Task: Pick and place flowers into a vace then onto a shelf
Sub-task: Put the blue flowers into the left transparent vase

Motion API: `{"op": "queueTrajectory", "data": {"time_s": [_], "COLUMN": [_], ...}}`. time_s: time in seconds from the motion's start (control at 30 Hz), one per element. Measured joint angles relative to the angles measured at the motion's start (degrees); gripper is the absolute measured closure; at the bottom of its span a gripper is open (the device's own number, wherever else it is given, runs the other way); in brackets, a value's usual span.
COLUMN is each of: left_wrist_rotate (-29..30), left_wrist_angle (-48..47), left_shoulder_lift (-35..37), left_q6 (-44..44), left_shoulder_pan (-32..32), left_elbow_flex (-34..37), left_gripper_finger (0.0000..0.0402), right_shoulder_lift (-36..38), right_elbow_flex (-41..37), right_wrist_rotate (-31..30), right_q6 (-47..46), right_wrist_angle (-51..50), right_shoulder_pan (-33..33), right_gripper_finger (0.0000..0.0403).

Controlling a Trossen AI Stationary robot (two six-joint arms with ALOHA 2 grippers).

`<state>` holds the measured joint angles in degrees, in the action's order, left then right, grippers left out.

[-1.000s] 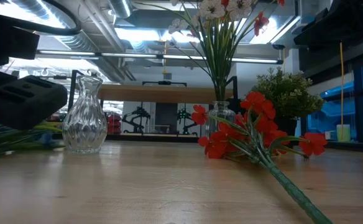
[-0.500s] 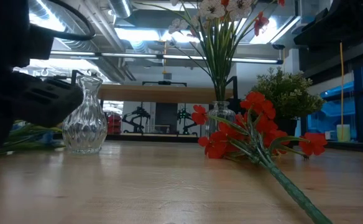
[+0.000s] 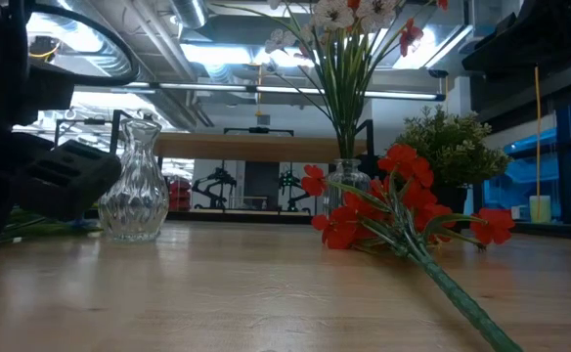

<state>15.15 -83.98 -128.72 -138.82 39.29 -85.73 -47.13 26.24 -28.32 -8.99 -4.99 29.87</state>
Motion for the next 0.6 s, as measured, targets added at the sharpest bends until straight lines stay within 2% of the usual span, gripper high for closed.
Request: {"op": "queueTrajectory", "data": {"time_s": [0.3, 0.6], "left_wrist_rotate": [0.6, 0.1], "left_wrist_angle": [-0.6, -3.3], "left_shoulder_lift": [-0.2, 1.1], "left_q6": [0.1, 0.6], "left_shoulder_pan": [0.0, 1.3], "left_elbow_flex": [0.0, 0.0], "left_gripper_finger": [0.0320, 0.0387], "right_shoulder_lift": [0.0, 0.0], "right_elbow_flex": [0.0, 0.0], "right_wrist_rotate": [0.0, 0.0], "right_q6": [0.0, 0.0], "right_wrist_angle": [0.0, 0.0], "right_shoulder_pan": [0.0, 0.0], "right_gripper_finger": [0.0399, 0.0399]}}
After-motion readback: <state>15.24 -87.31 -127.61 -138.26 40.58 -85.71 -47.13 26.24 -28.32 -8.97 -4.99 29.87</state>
